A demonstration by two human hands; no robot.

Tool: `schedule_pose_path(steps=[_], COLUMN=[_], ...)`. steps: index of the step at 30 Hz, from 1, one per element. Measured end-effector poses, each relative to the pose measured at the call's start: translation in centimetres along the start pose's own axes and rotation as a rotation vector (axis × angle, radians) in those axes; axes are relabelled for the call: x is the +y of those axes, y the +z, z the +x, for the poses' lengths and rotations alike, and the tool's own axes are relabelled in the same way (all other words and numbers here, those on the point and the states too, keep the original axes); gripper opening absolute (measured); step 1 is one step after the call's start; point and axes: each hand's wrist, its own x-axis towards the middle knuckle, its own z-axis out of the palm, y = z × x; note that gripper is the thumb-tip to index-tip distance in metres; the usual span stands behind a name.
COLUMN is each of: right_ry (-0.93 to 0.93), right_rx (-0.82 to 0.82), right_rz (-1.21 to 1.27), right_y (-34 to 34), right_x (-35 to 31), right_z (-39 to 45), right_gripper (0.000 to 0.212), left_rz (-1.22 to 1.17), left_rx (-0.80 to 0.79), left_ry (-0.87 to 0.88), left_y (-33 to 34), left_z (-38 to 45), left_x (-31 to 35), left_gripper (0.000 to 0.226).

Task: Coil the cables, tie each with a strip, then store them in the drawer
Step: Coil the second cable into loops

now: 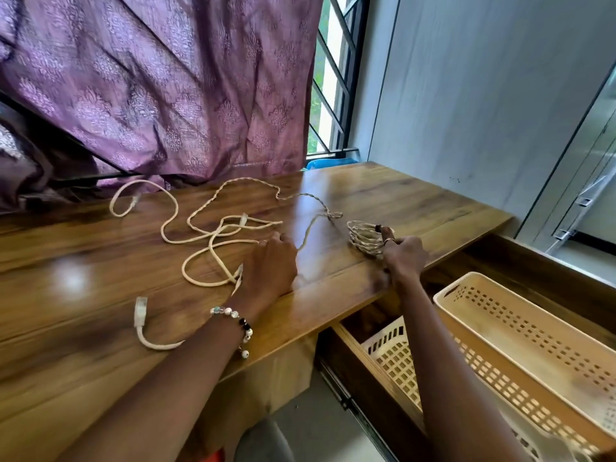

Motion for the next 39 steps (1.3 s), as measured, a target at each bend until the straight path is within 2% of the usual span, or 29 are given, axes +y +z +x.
schedule_pose_path(steps=[5, 9, 11, 14, 16, 18, 21, 24, 27, 29, 31, 34, 35, 36, 39], right_ry=[0.032, -0.063, -0.169, -0.267, -0.316, -0.373, -0.399, -0.352, -0.351, -0.338, -0.336, -0.413, -0.468, -0.520, -0.516], right_rx=[0.061, 0.174, 0.062, -0.244, -0.409, -0.466, -0.434, -0.312, -0.222, -0.258, -0.309, -0.380, -0.416, -0.472, -0.694], right_rz=[0.066, 0.122, 0.152, 0.275, 0.338, 0.343, 0.331, 0.357, 0.347, 0.291, 0.221, 0.125, 0.173, 0.273, 0.882], right_y=[0.4, -0.4, -0.4, 0.2, 0.9, 2.1, 4.2, 6.2, 8.2, 9.3, 10.3, 11.1, 11.5, 11.4, 10.1], right_x=[0.1, -1.2, -2.3, -4.6, -6.5, -8.2, -10.4, -12.2, -13.9, -15.3, -16.6, -18.7, -19.3, -20.5, -24.8], right_z=[-0.6, -2.4, -3.5, -6.1, -8.1, -9.7, -11.6, -12.8, -13.0, -12.8, -12.1, -12.4, -12.5, -13.2, -14.3], right_gripper=[0.045, 0.029, 0.025, 0.016, 0.013, 0.015, 0.026, 0.042, 0.082, 0.093, 0.077, 0.027, 0.019, 0.021, 0.043], left_rz=[-0.154, -0.327, -0.422, -0.624, -0.869, -1.152, -1.463, -1.671, -1.769, -1.870, -1.940, -1.976, -1.951, -1.904, -1.764], left_rx=[0.042, 0.067, 0.118, 0.205, 0.200, 0.238, 0.325, 0.387, 0.472, 0.513, 0.572, 0.642, 0.652, 0.662, 0.670], left_ry=[-0.043, -0.162, -0.222, -0.324, -0.450, -0.525, -0.549, -0.573, -0.552, -0.536, -0.541, -0.545, -0.550, -0.560, -0.594], left_y=[-0.4, -0.8, -1.3, -2.4, -3.7, -5.6, -9.2, -13.2, -16.6, -18.4, -19.3, -19.2, -18.8, -18.4, -17.5], left_z=[0.2, 0.4, 0.7, 1.2, 1.7, 1.8, 1.5, 0.9, 0.2, -0.6, -1.5, -3.1, -3.6, -4.1, -5.2], left_x=[0.0, 0.1, -0.2, -1.3, -2.2, -3.5, -5.8, -8.3, -11.1, -13.2, -15.2, -18.1, -18.9, -19.7, -21.2], left_gripper=[0.022, 0.020, 0.018, 0.014, 0.015, 0.023, 0.031, 0.027, 0.022, 0.022, 0.023, 0.025, 0.026, 0.027, 0.026])
